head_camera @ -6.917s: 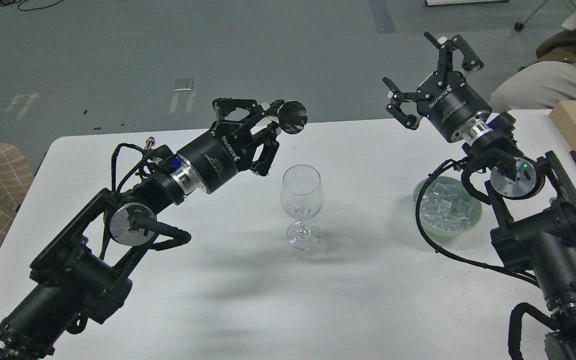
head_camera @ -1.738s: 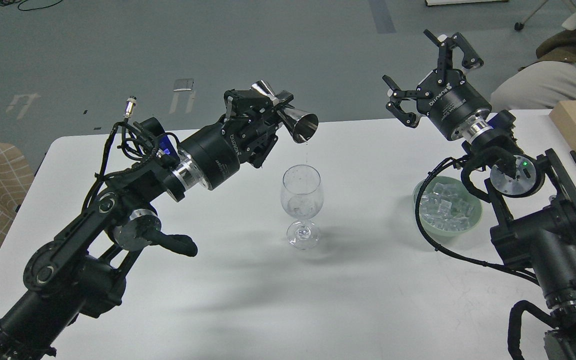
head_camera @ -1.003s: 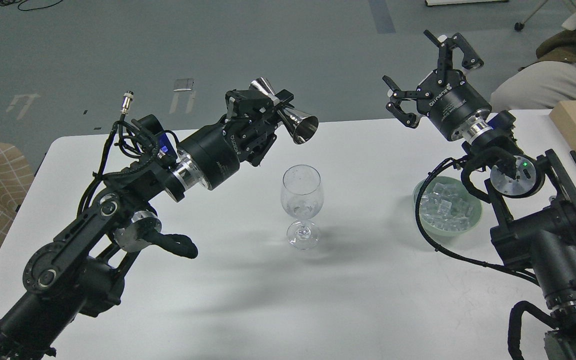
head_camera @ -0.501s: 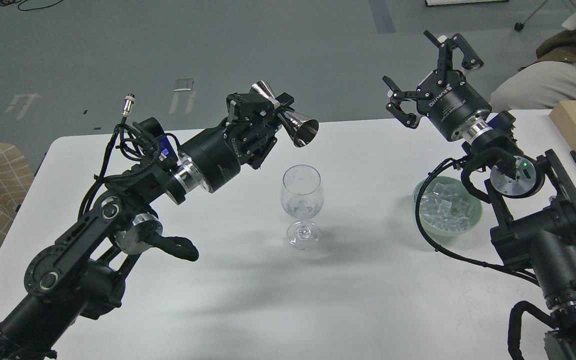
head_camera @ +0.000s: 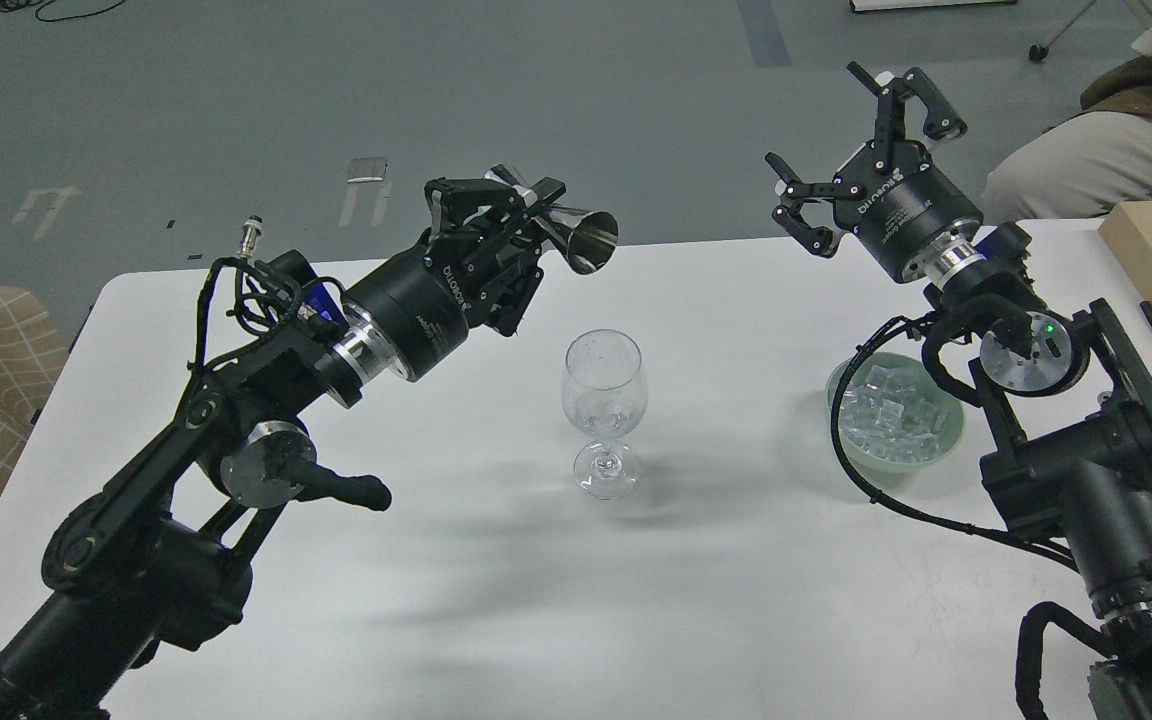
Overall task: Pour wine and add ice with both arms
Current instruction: 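Lower the jigger with the left gripper onto the table beside the glass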
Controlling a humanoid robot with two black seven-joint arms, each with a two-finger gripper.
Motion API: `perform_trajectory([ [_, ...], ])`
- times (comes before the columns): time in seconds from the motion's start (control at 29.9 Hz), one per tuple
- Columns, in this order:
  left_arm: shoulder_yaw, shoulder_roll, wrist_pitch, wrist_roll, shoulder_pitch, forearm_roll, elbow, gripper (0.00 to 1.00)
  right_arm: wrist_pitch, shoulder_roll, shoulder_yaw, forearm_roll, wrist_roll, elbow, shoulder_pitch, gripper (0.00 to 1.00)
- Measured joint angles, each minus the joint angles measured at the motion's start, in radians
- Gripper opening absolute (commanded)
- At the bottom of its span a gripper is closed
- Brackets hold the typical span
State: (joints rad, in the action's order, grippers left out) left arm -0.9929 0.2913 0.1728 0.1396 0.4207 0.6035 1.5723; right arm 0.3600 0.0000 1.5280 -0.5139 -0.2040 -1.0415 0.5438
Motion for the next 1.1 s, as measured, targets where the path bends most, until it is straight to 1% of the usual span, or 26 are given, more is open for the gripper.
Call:
perform_trajectory([
  [0.23, -0.006, 0.009, -0.044, 0.010, -0.002, -0.171, -0.004, 0.08, -0.001, 0.000, 0.000, 0.000, 0.000, 0.000, -0.008, 1.00],
  [0.4, -0.047, 0.015, -0.077, 0.025, -0.002, -0.291, -0.023, 0.09, -0.001, 0.000, 0.000, 0.000, 0.000, 0.000, -0.010, 1.00],
  [0.57, -0.108, 0.017, -0.113, 0.034, -0.011, -0.371, -0.057, 0.09, -0.001, 0.000, 0.001, 0.000, 0.000, -0.002, -0.010, 1.00],
  [0.8, -0.192, 0.006, -0.183, 0.035, -0.036, -0.479, -0.097, 0.10, -0.002, 0.000, 0.001, 0.000, 0.000, -0.002, -0.010, 1.00],
  [1.1, -0.322, -0.034, -0.214, 0.035, -0.081, -0.570, -0.172, 0.12, -0.003, 0.000, 0.001, 0.000, 0.000, 0.000, -0.010, 1.00],
])
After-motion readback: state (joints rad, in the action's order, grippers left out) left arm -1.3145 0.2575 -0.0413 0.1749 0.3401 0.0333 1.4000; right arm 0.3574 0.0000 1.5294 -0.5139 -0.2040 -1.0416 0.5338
